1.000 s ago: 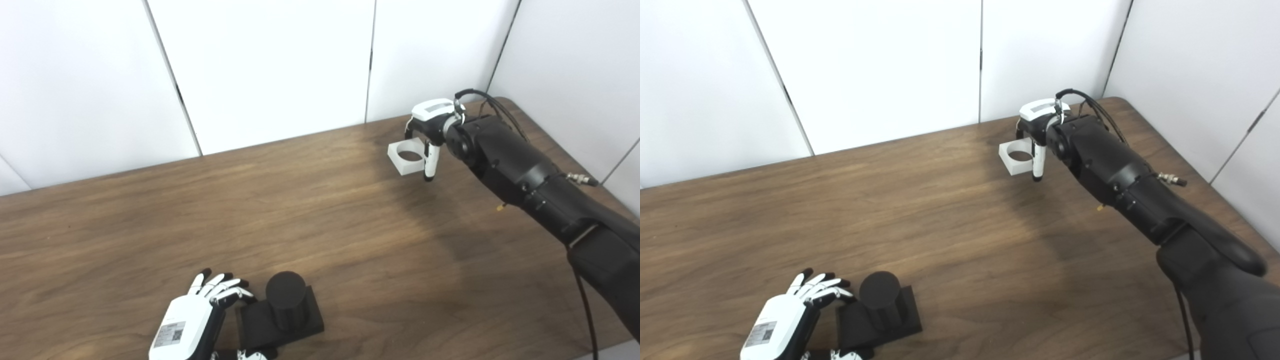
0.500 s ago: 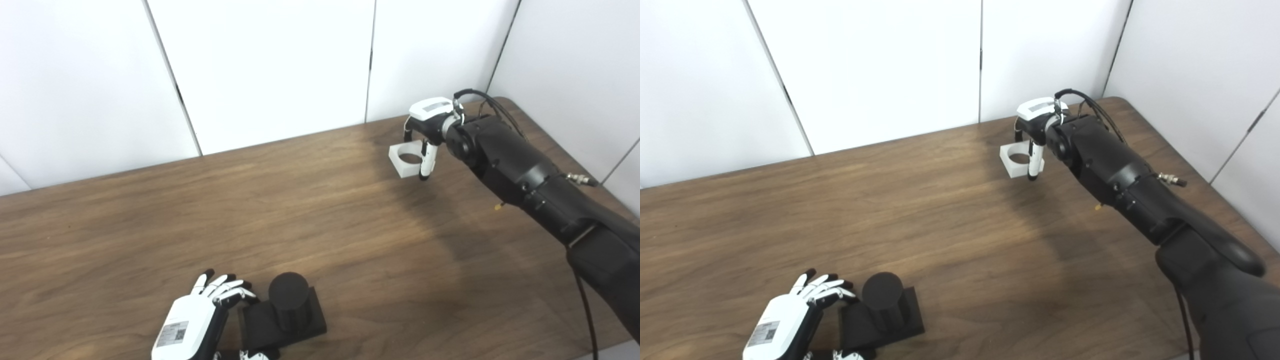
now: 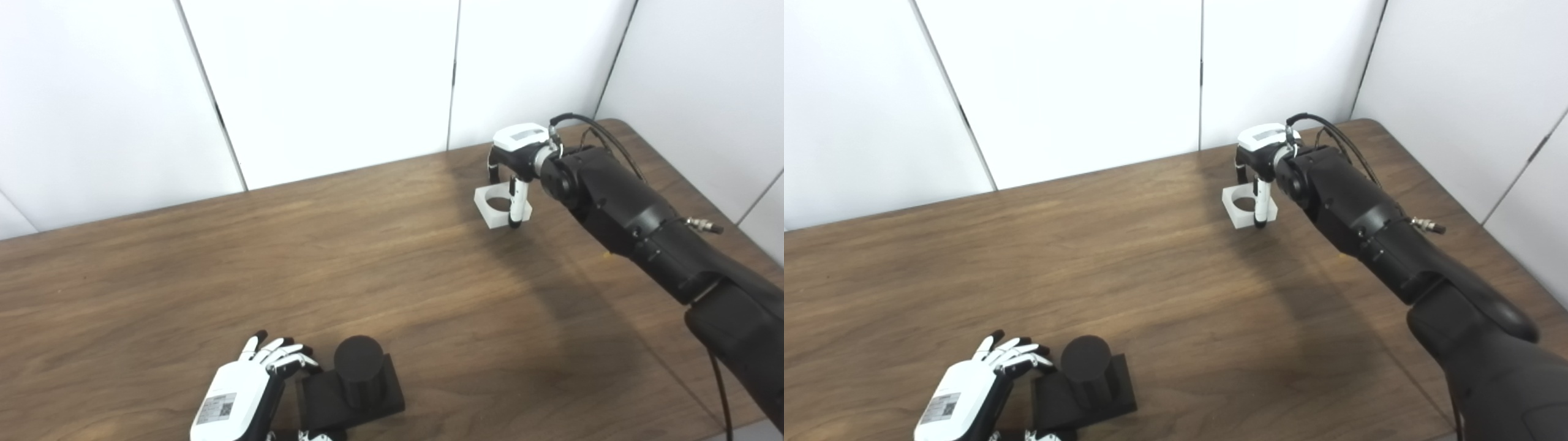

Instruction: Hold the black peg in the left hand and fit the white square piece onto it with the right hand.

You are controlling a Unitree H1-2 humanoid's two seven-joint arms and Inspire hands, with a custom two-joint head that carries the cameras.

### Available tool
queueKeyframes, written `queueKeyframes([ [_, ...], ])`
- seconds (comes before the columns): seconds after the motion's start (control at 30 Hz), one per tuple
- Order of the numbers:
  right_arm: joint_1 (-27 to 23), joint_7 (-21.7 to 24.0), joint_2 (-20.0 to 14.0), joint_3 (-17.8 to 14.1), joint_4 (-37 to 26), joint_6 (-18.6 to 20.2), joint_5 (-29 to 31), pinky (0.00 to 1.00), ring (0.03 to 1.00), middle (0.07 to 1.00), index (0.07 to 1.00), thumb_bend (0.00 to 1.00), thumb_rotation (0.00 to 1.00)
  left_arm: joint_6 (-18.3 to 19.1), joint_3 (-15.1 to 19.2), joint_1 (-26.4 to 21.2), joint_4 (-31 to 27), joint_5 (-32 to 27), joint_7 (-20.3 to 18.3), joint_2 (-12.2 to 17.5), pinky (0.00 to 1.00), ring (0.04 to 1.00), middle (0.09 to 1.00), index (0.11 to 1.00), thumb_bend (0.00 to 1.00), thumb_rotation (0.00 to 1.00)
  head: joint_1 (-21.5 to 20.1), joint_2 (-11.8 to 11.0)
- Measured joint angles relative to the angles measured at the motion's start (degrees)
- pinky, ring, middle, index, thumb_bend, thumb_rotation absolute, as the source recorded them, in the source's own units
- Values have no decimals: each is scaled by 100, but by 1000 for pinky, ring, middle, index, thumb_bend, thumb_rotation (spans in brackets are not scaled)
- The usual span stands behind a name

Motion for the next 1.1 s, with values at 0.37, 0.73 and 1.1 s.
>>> queueKeyframes([
  [0.37, 58, -92, 0, -42, -2, 4, 1, 947, 926, 860, 492, 524, 144, 5, 1, 5, -11, 27, -26, -18, 1000, 879, 797, 488, 509, 50, 26, 18],
  [0.73, 177, -403, 1, -138, -21, -51, 82, 880, 870, 786, 486, 521, 131, 8, 1, 2, -18, 36, -44, -23, 1000, 881, 799, 488, 508, 51, 53, 35],
  [1.1, 436, -387, -91, -214, -575, -459, 175, 874, 840, 765, 485, 524, 134, 9, -15, -7, -13, 70, -47, -74, 1000, 877, 797, 488, 509, 50, 185, 79],
])
